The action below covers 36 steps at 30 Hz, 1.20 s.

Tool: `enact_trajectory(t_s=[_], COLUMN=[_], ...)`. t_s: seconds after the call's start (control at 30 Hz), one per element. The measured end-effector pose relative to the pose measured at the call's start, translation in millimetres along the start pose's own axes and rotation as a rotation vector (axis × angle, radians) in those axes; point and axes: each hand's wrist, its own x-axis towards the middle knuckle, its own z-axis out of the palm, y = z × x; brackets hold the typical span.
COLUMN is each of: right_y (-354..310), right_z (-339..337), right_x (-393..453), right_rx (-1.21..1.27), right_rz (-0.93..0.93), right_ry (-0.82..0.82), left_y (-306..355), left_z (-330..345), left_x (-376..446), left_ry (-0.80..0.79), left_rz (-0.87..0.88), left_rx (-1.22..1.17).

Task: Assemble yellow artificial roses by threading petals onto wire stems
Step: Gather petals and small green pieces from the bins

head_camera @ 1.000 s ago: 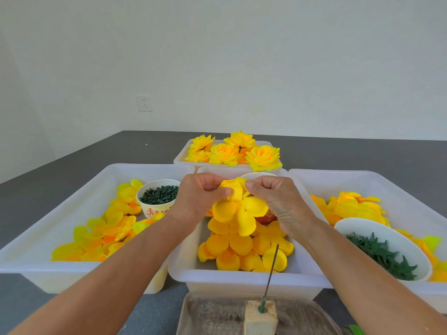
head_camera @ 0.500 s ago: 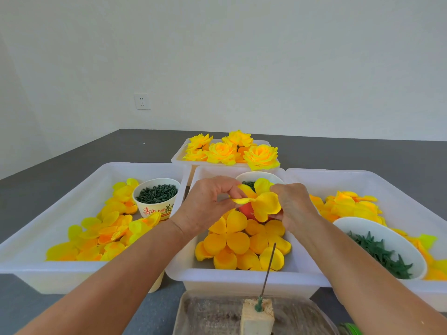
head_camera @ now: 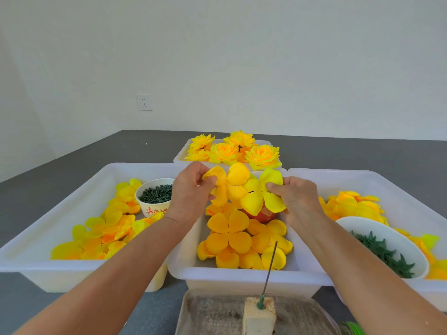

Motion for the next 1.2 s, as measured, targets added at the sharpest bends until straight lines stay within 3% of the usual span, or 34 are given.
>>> enact_trajectory(t_s=[0.2,0.37,0.47,0.57,0.6,0.67,0.77,0.83,1.07,1.2], right_y=[3,4,6,11,11,5,-1,-1,1,3], right_z=[1,0,0,1,3,5,3,1,3,4], right_x=[0,2,-1,-5,-6,-12,-17,-21,-20,-18], right_rx=[-0.067,-0.358,-0.719,-0.831,-0.797,-0.485,-0.079,-0.064,-0.077,-0.149], right_rz=[-0.064,-0.249,-0.265,-0.229,-0.249,-0.175,-0.104,-0.210,-0.408,-0.491], right_ry=[0.004,0.058,-0.143,-0.364,-0.359,-0.335,-0.553,-0.639,-0.593,-0.454], left_y=[3,8,11,13,13,12,10,10,7,8], left_z=[-2,-4,-3,-2,-2,-1,1,2,2,2], left_x=[1,1,-2,-5,-5,-5,-6,-7,-6,-6], left_ry=[0.073,0.101,0.012,-0.056,-0.062,-0.077,-0.120,-0.142,-0.091,-0.126], left_rz=[-0.082,-0.147,-0.156,-0.134,-0.127,-0.114,-0.096,-0.076,-0.086,-0.111], left_rx=[-0.145,-0.261,-0.291,-0.298,-0.289,-0.248,-0.186,-0.162,-0.105,-0.116])
